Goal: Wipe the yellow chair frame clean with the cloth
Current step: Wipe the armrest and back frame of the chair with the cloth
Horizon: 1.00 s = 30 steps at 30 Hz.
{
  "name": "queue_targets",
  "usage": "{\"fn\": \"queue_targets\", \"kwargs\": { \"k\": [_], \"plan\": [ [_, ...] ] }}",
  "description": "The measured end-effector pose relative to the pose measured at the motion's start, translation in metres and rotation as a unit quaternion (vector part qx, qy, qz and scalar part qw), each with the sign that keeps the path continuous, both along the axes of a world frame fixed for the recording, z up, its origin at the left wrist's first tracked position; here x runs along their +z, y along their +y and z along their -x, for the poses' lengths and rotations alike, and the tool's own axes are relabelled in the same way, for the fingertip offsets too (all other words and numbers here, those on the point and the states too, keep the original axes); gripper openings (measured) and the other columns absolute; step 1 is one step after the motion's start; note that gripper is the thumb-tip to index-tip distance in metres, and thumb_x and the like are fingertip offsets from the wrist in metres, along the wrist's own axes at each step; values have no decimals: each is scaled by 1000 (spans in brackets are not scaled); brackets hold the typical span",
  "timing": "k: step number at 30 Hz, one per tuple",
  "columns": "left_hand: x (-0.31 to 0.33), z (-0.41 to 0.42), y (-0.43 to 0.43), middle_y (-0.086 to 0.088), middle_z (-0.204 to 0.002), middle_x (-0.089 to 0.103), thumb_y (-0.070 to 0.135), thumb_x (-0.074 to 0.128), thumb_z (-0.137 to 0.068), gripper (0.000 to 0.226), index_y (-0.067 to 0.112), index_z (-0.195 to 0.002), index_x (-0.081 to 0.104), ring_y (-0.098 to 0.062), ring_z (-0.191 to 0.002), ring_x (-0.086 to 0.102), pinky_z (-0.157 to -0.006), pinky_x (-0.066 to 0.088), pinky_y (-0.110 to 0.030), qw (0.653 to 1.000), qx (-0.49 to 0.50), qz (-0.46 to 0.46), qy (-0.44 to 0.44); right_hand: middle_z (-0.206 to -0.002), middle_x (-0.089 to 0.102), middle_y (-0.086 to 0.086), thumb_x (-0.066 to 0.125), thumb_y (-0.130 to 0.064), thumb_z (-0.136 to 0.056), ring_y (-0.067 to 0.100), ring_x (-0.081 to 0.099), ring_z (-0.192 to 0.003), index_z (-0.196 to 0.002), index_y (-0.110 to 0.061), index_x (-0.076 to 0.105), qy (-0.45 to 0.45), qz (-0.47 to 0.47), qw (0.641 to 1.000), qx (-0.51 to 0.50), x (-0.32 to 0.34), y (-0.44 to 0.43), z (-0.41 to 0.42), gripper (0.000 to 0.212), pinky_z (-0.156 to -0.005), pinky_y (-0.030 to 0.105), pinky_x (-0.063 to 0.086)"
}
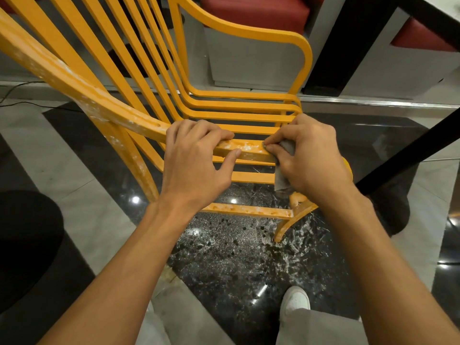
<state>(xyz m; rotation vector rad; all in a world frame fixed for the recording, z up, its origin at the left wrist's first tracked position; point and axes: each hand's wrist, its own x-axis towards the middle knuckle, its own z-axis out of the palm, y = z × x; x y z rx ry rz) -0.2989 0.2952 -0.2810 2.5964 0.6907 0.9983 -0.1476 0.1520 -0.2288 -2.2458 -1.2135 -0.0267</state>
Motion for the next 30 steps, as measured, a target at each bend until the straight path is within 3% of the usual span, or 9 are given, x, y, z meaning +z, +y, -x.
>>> {"fn": "queue_targets", "kwargs": {
  "k": [4,10,14,19,25,30],
  "plan": [
    [0,0,0,6,-115,69,51,65,-96,39,22,-120,76,-20,-115,57,-115,30,-41,1000,1,2,3,-103,65,-2,81,-27,-90,22,61,-102,-94,-31,82,48,21,999,17,9,-7,-12,6,-86,49,57],
    [0,1,1,6,-115,69,49,66,-96,37,22,-119,76,-20,-115,57,-115,31,-40,1000,-2,3,1,-101,61,-2,77,-24,-93,20,59,-99,-99,-25,82,-13,-5,1000,16,-2,5,3,7,-85,46,55],
    [0,3,4,7,-114,69,50,66,-96,37,23,-119,76,-20,-115,57,-116,32,-43,1000,3,2,0,-104,64,-3,79,-28,-92,21,60,-104,-95,-30,83,44,33,998,16,9,0,-7,5,-88,47,56],
    [0,5,6,7,-114,69,51,66,-97,37,24,-119,76,-20,-115,57,-117,32,-44,1000,5,-4,4,-103,63,1,78,-22,-93,22,60,-101,-97,-23,82,-8,-18,1000,-16,-2,11,5,7,-85,49,56],
    [2,7,6,7,-114,70,49,66,-97,35,23,-119,76,-20,-115,57,-116,31,-43,1000,3,-5,2,-104,64,-1,79,-26,-92,23,60,-104,-97,-27,83,35,32,999,18,9,6,2,7,-88,49,55],
    [1,8,7,7,-113,70,47,68,-97,34,24,-119,76,-20,-113,57,-116,33,-43,1000,3,-9,0,-102,61,0,77,-22,-94,22,60,-100,-99,-24,82,-18,-11,1000,1,-3,13,11,7,-85,48,55]
  ]
}}
